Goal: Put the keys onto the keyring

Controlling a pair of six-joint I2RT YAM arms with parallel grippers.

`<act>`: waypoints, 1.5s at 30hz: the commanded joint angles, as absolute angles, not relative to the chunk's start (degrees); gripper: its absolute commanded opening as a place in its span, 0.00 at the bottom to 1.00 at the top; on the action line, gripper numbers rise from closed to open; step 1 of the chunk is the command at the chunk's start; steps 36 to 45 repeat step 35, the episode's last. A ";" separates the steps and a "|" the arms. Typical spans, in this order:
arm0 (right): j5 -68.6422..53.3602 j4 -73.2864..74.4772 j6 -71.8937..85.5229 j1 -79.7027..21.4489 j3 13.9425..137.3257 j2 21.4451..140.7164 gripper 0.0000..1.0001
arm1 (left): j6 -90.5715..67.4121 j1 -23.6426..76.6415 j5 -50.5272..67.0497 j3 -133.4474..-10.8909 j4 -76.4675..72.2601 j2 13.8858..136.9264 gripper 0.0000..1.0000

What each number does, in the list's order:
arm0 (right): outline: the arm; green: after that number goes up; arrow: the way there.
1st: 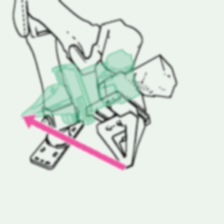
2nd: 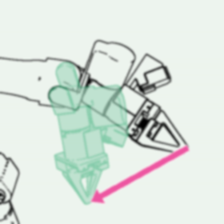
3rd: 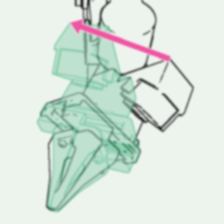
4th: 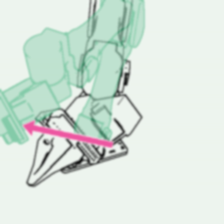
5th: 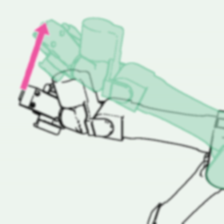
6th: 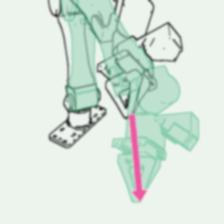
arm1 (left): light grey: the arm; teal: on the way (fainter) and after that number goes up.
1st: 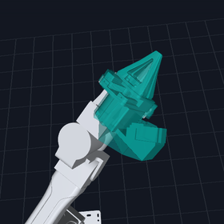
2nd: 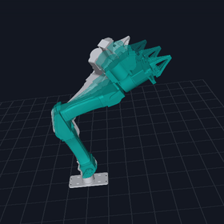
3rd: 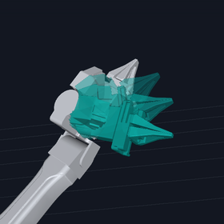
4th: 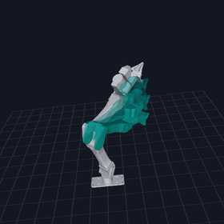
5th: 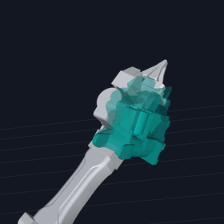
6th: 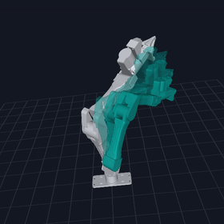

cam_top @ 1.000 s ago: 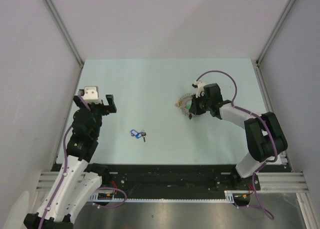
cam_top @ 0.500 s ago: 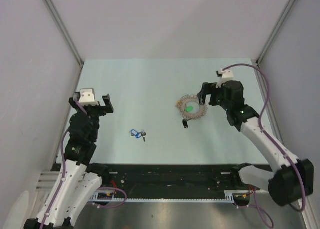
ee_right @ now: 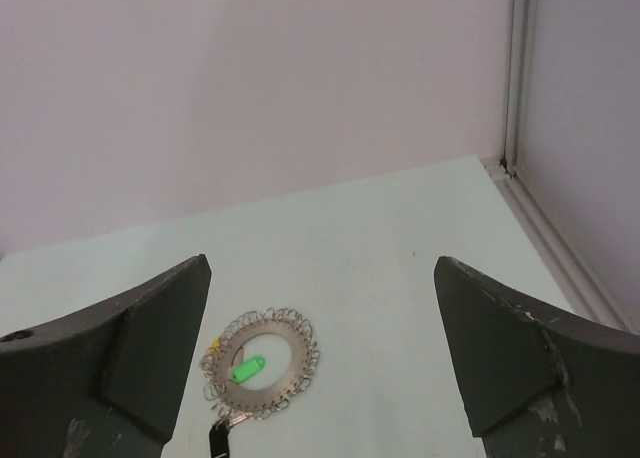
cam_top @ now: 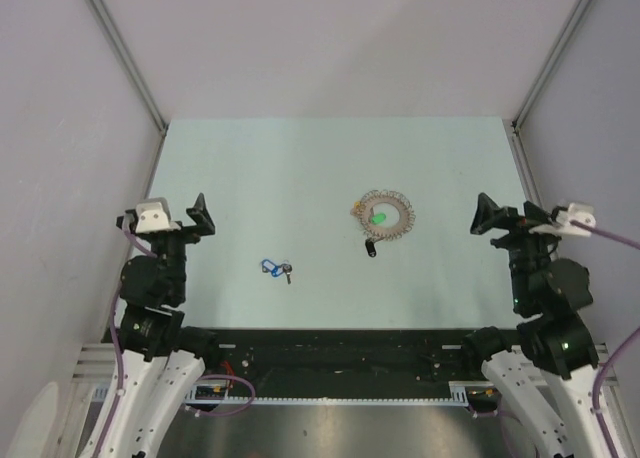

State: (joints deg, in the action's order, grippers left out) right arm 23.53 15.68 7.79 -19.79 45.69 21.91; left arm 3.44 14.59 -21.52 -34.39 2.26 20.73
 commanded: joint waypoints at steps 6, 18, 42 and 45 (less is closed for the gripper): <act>14.24 22.59 0.35 -19.95 43.07 11.87 1.00 | 1.41 14.24 -19.78 -32.79 5.53 12.14 1.00; 15.03 20.39 1.84 -19.07 40.61 9.93 1.00 | -5.63 14.24 -20.22 -24.79 4.92 2.02 1.00; 14.76 20.04 2.81 -17.84 40.25 10.02 1.00 | -4.83 14.24 -18.98 -25.14 6.07 4.13 1.00; 14.76 20.04 2.81 -17.84 40.25 10.02 1.00 | -4.83 14.24 -18.98 -25.14 6.07 4.13 1.00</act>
